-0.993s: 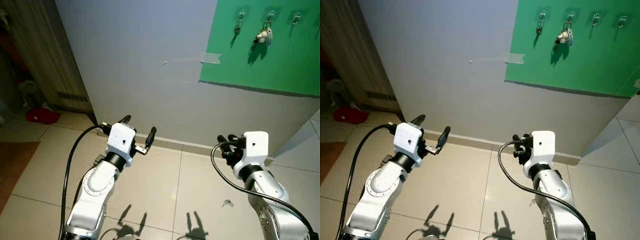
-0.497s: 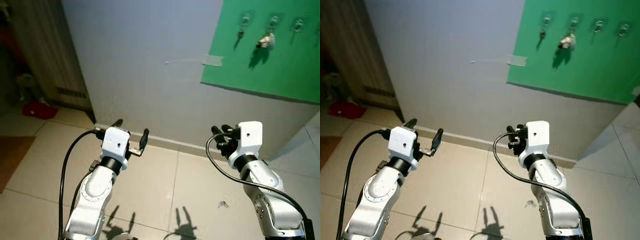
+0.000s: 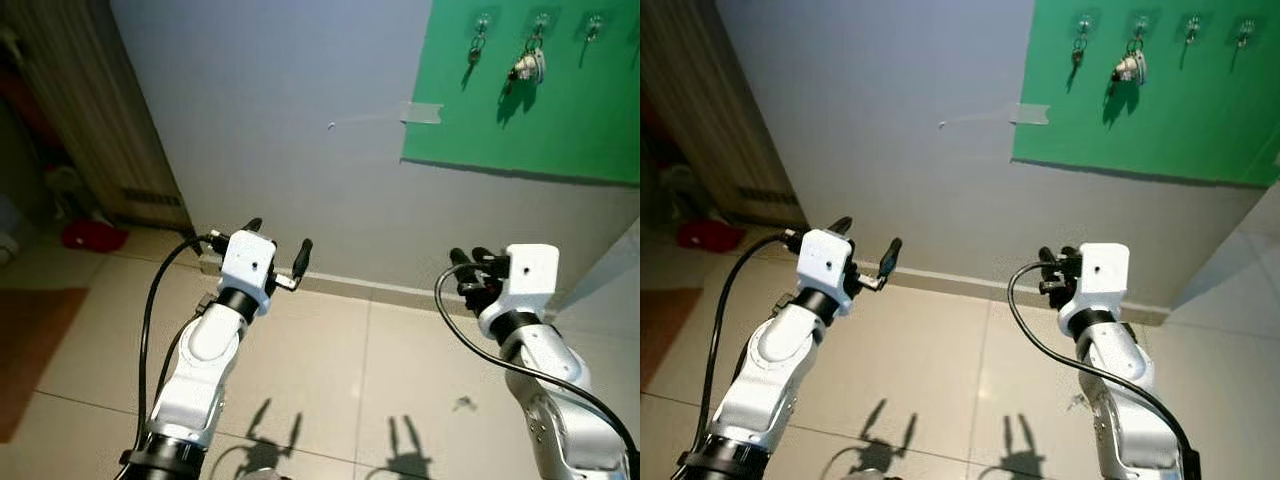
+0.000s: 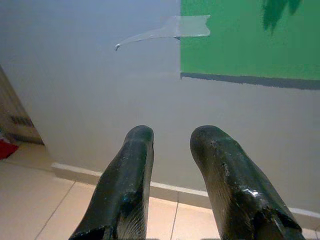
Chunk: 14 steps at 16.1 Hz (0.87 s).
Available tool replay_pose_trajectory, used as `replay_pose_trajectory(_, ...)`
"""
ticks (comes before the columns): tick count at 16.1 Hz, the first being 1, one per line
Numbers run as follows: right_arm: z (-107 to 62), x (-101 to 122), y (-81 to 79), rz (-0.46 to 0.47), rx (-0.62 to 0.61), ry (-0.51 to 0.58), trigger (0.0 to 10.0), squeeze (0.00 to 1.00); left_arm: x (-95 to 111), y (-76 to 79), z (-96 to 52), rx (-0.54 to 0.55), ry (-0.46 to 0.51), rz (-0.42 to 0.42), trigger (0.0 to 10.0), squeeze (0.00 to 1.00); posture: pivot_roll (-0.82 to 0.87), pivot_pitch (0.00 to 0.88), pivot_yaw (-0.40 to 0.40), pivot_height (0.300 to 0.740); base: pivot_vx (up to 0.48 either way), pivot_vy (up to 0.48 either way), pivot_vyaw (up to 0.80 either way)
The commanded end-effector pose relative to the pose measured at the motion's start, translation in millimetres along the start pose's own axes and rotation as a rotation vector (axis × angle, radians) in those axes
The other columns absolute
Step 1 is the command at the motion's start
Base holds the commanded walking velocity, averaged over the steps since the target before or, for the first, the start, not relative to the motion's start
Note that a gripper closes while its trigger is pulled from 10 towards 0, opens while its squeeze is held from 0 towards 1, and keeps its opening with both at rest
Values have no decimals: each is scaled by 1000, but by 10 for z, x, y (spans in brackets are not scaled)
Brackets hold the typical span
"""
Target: Hang keys on a hook
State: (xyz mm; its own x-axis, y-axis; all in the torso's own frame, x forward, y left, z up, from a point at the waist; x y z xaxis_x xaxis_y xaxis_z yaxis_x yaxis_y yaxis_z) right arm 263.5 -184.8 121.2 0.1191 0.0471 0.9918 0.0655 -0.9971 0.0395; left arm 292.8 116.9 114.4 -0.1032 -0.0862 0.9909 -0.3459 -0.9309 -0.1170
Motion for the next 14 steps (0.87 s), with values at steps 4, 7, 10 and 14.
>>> replay_pose_trajectory(4, -49, 220, 124, -5, -50, 71, 10000, 0, -62, 56, 31, 11, -4, -20, 10000, 0, -188, 0, 48, 740, 0, 0, 0)
replay_pose_trajectory(7, -4, 263, 136, -11, -43, 84, 10000, 0, -67, 40, 67, 19, 4, -22, 10000, 0, -189, 0, 49, 740, 0, 0, 0)
replay_pose_trajectory(10, -16, 267, 141, -10, -49, 82, 10000, 0, -57, 4, 101, 27, 10, -19, 10000, 0, -197, 0, 54, 740, 0, 0, 0)
replay_pose_trajectory(14, -29, 292, 165, 2, -69, 93, 10000, 0, -59, -10, 132, 21, 20, -16, 10000, 0, -211, 0, 75, 740, 0, 0, 0)
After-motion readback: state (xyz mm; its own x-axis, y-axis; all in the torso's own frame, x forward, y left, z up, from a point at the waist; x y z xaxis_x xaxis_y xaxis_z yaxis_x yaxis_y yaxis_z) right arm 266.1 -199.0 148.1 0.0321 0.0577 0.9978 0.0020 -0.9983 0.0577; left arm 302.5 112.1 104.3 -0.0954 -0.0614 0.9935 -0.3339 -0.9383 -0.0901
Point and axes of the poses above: a point about 5 cm out from each wrist's last joint towards the gripper, its own z axis pointing out of the wrist towards the gripper, its own x axis along the axis of the wrist's last joint, y = z × x, the point moved 1 cm from there along z, pointing out of the wrist towards the gripper, and after that the axes turned 4 degrees about -z, right-handed, at the moved point
